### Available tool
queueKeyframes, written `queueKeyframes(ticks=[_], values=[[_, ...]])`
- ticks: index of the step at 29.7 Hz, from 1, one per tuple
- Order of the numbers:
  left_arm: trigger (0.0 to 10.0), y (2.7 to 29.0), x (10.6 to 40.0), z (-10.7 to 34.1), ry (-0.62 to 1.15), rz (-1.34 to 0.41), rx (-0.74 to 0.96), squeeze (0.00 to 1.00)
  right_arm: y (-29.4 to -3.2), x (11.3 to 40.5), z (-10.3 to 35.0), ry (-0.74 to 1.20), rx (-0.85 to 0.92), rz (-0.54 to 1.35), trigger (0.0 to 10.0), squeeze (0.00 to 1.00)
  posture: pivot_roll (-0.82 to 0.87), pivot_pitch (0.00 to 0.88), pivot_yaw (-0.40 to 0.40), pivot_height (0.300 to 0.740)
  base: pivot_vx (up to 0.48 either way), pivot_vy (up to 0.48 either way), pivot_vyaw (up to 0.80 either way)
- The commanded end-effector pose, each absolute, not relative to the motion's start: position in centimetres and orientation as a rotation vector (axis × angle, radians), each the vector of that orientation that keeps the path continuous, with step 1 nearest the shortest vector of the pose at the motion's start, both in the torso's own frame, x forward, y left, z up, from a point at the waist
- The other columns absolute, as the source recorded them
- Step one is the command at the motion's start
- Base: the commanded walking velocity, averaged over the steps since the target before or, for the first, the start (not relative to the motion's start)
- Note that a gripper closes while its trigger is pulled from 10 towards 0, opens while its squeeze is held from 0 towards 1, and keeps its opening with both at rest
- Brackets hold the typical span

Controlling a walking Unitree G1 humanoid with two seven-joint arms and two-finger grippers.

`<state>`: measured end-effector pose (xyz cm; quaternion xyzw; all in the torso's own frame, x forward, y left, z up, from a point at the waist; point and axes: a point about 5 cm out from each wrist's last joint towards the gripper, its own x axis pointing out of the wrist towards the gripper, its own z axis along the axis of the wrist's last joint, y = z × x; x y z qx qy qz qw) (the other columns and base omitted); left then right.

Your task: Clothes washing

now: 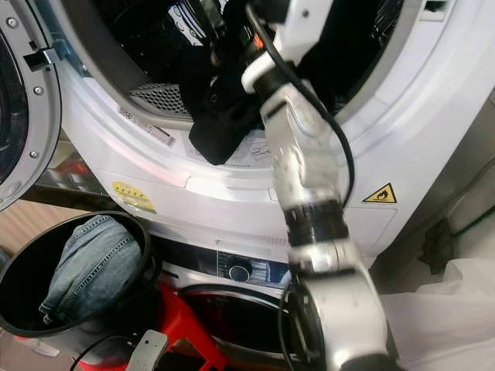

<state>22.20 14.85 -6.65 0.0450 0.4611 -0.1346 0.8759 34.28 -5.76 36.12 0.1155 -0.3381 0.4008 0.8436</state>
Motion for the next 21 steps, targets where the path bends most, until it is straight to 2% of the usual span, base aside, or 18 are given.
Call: queueKeyframes(ticks=[1,3,5,9,17,21], values=[[10.0,15.3,21.8,-6.9,0.982,-0.265,0.084,0.0,-5.0,32.7,36.2,-0.714,0.231,0.958,10.0,0.0,-0.22,0.096,0.124,0.74,0.0,0.0,0.0],[10.0,15.3,21.8,-6.9,0.982,-0.264,0.083,0.0,-5.0,32.4,35.8,-0.698,0.197,0.973,10.0,0.0,-0.23,0.095,0.125,0.74,0.0,0.0,0.0],[10.0,15.3,21.8,-6.9,0.982,-0.265,0.083,0.0,-4.9,31.7,34.3,-0.63,0.078,0.978,10.0,0.0,-0.22,0.092,0.122,0.74,0.0,0.0,0.0],[10.0,15.4,21.8,-6.9,0.981,-0.264,0.084,0.0,-5.2,31.5,33.8,-0.599,0.014,0.919,10.0,0.0,-0.22,0.096,0.12,0.74,0.0,0.0,0.0],[10.0,15.3,21.7,-6.9,0.981,-0.257,0.074,0.0,-6.8,30.0,35.2,-0.675,0.038,0.855,10.0,0.0,-0.22,0.1,0.114,0.74,0.0,0.0,0.0],[10.0,15.3,21.7,-6.9,0.981,-0.257,0.072,0.0,-7.8,29.3,34.3,-0.634,-0.039,0.794,10.0,0.0,-0.22,0.098,0.114,0.74,0.0,0.0,0.0]])
